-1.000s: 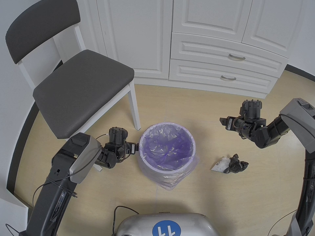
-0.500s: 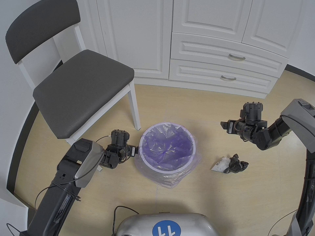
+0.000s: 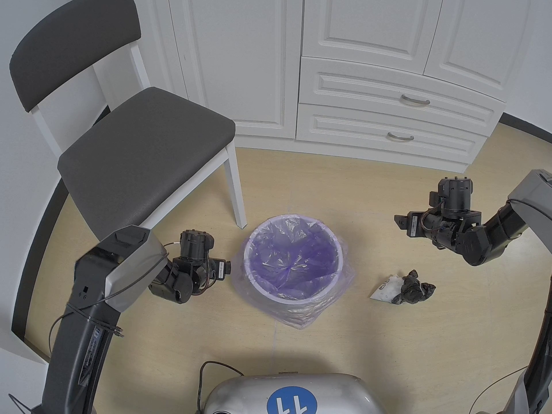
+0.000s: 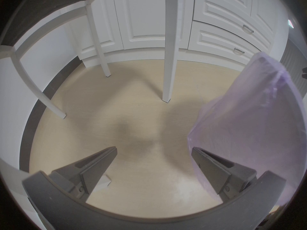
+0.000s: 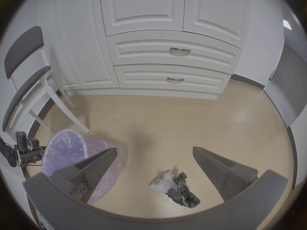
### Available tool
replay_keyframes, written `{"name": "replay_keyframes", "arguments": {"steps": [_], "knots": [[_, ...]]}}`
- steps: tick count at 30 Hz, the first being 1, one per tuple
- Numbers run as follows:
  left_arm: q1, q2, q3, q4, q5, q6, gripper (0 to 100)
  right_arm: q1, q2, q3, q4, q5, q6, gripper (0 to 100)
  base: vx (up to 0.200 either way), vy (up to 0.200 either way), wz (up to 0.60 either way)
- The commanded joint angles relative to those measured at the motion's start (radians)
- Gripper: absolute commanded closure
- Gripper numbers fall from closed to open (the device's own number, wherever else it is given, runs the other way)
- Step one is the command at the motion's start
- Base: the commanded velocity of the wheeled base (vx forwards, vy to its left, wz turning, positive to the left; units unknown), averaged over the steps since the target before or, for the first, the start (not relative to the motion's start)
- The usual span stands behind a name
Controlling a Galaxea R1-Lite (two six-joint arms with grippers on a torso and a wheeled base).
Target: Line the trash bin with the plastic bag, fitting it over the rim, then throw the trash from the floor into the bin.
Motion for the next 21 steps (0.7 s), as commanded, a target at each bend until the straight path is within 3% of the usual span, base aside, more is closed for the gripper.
{"name": "replay_keyframes", "arguments": {"steps": [1,6,8,10,17,21], "knots": [[-0.005,-0.192,0.284,-0.152,-0.003,0.003,0,0.0,-0.107,0.137,-0.055,-0.002,-0.068,0,0.0,0.0,0.0],[-0.008,-0.228,0.409,-0.256,-0.04,0.02,0,0.0,-0.113,0.179,-0.13,-0.001,-0.107,0,0.0,0.0,0.0],[-0.009,-0.252,0.527,-0.35,-0.15,0.072,0,0.0,-0.112,0.197,-0.15,-0.001,-0.14,0,0.0,0.0,0.0],[-0.009,-0.249,0.561,-0.389,-0.201,0.11,0,0.0,-0.108,0.2,-0.15,-0.001,-0.15,0,0.0,0.0,0.0],[-0.023,-0.129,0.466,-0.388,-0.23,0.155,0,-0.016,-0.076,0.191,-0.15,-0.001,-0.156,0,0.0,0.0,0.0],[-0.033,-0.123,0.392,-0.296,-0.242,0.155,0,-0.022,-0.061,0.18,-0.15,0.001,-0.157,0,0.0,0.0,0.0]]}}
